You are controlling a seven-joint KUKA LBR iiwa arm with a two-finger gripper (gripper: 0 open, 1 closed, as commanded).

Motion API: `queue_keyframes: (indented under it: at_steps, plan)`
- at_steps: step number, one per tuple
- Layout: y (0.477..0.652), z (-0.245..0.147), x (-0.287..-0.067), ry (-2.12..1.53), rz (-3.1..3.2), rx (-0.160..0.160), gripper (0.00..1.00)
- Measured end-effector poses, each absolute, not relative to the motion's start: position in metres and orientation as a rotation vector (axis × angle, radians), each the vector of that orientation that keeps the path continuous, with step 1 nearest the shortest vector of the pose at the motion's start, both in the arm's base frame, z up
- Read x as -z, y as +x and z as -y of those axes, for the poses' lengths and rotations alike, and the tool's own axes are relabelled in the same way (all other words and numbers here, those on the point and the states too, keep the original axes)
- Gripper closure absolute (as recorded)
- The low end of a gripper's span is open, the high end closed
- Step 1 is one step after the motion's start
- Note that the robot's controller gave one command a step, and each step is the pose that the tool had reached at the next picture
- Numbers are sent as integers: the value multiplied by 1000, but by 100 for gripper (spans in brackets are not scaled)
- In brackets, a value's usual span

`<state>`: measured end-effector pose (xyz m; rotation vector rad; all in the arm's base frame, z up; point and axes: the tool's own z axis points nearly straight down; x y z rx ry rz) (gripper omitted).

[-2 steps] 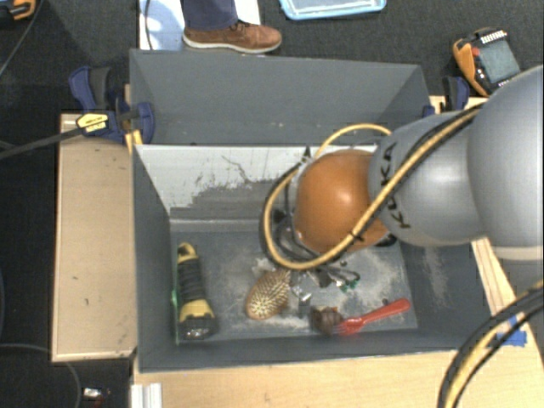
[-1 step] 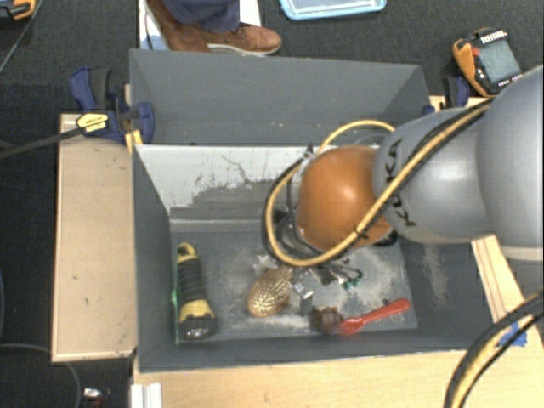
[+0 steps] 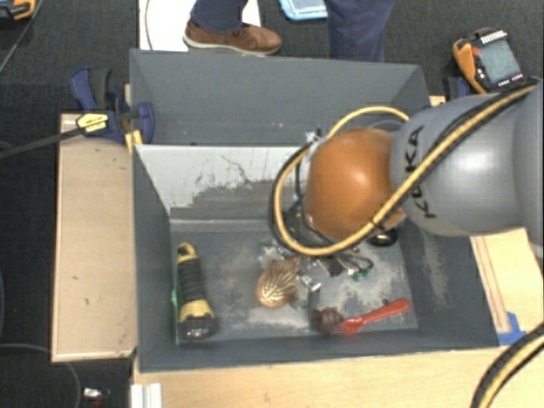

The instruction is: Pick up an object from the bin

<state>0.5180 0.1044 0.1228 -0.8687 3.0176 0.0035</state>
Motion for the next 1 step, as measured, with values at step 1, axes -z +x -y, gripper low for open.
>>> queue_keyframes:
  at_steps: [1]
  plan:
    - [520,-105,-170,-866,-3010,-2,100]
